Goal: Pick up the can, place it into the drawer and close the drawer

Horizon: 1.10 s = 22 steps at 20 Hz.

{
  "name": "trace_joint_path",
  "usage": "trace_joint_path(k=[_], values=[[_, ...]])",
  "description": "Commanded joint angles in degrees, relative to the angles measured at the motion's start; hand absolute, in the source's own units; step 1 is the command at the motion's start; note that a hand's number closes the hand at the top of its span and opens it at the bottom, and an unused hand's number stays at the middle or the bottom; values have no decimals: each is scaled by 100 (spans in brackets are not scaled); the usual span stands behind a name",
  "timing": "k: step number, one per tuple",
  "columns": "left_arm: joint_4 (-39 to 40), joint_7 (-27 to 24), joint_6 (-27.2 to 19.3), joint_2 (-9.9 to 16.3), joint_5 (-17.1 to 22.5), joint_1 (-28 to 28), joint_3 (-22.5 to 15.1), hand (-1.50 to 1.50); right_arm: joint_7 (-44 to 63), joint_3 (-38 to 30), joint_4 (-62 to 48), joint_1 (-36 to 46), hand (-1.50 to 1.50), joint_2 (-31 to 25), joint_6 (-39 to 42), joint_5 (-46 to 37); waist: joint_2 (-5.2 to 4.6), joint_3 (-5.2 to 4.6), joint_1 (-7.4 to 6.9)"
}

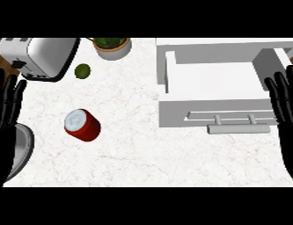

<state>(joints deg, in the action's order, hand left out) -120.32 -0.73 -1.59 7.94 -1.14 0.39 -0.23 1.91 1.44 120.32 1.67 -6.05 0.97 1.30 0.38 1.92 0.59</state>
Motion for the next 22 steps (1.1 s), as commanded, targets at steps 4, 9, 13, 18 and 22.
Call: trace_joint_path(k=[4,9,13,18,22], values=[[400,-152,336,-75,214,-709,-292,-150,-205,-92,-185,149,-150,102,-207,-278,-43,-193,-34],[658,1170,212,-88,171,123,-462,-150,650,-551,-441,-655,-150,-21,-239,56,-44,-184,-25],[366,2020,50,-156,0,-184,-652,-150,1580,-537,11,-344,-150,-147,-324,40,-28,-191,-50],[-268,2450,-16,-219,-170,26,-712,-150,544,-288,-125,-1200,-150,208,-147,-193,-30,-190,-53],[272,2740,44,-157,315,-791,-78,-150,591,-776,7,-1345,-150,-101,208,250,-35,-190,-25]])
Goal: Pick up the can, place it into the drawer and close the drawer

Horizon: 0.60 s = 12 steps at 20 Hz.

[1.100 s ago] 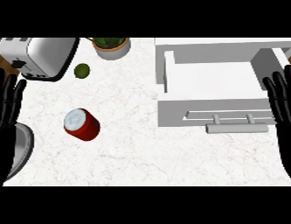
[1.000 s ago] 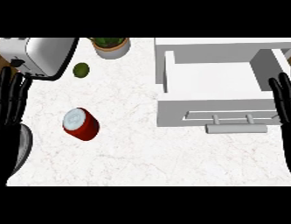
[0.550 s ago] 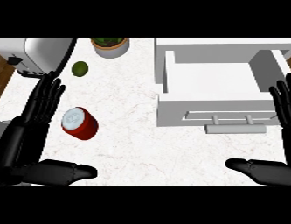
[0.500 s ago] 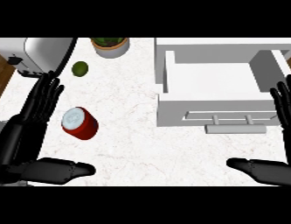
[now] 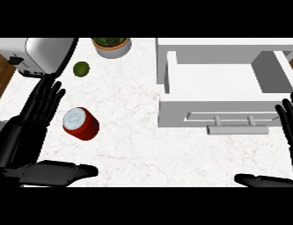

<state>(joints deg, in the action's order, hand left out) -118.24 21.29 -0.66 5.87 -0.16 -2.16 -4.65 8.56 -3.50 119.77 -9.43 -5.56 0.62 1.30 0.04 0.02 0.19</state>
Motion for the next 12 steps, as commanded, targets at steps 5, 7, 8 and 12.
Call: trace_joint_path(k=[5,7,8,12], values=[[12,202,63,-9,120,103,340,-150,-348,-95,-316,-35,-150,138,74,-163,-2,-2,-13],[325,374,-101,-47,111,-397,475,-150,-305,-167,-234,-116,-150,118,162,-35,-4,-1,0],[-170,513,-23,-20,146,-23,398,-150,-327,-237,345,-712,-150,107,358,153,3,-1,4],[459,-506,133,-171,-32,379,313,-150,-488,-634,104,-691,-150,-23,664,543,0,-2,2]])
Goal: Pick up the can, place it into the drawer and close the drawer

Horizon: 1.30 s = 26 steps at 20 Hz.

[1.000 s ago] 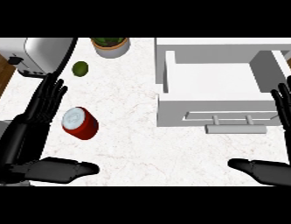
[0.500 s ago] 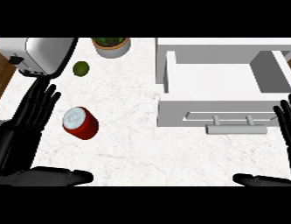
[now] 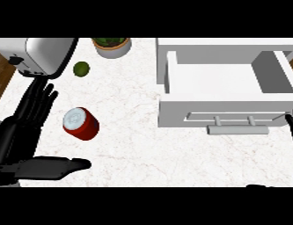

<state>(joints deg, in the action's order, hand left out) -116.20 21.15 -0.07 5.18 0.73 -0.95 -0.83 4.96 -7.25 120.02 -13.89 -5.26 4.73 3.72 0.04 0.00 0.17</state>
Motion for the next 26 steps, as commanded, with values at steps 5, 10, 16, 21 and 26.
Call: trace_joint_path(k=[5,10,16,21,26], values=[[813,-331,-4,-104,-170,-419,44,-150,-211,-80,-316,87,-150,104,138,-182,-2,0,-3],[1657,-1475,317,7,68,-34,431,-150,-301,41,-194,-48,-150,229,158,-381,-4,-2,-8],[1719,-1400,41,-221,-238,-48,205,-150,-277,-742,-557,237,-150,-131,535,306,-3,0,-14],[2887,-1731,52,6,-257,-788,604,-150,-474,-106,-490,10,-150,329,389,-332,-7,-1,8],[3244,-2362,-42,-122,-316,-576,613,-150,-266,-236,-247,8,-150,338,414,-237,-3,-1,4]])
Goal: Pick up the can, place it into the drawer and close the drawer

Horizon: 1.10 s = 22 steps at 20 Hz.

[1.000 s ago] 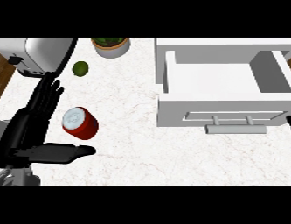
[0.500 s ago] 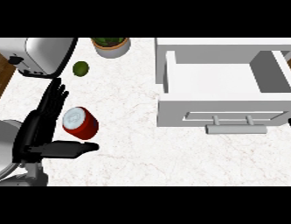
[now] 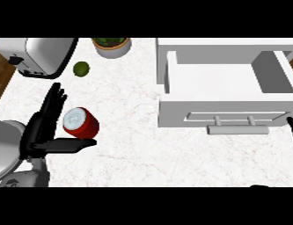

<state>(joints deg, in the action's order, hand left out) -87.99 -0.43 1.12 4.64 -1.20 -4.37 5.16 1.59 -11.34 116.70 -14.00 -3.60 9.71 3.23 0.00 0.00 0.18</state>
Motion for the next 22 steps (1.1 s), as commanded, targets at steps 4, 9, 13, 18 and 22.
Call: trace_joint_path(k=[4,9,13,18,22], values=[[576,-962,354,230,157,493,309,-150,320,-274,-174,517,-150,-200,5,134,-1,-1,-29],[1189,-1048,234,239,-17,129,318,-150,-243,-187,-355,141,-150,65,138,-60,0,0,-4],[1498,-1455,233,213,-80,155,314,-150,-20,292,252,-209,-150,346,-23,-413,2,-1,1],[2135,-1946,360,286,-60,247,438,-150,91,-97,456,-195,-150,208,156,0,2,-2,10],[3047,-2050,406,459,3,-574,642,-150,-299,-206,-264,190,-150,128,164,-122,-6,-2,19]])
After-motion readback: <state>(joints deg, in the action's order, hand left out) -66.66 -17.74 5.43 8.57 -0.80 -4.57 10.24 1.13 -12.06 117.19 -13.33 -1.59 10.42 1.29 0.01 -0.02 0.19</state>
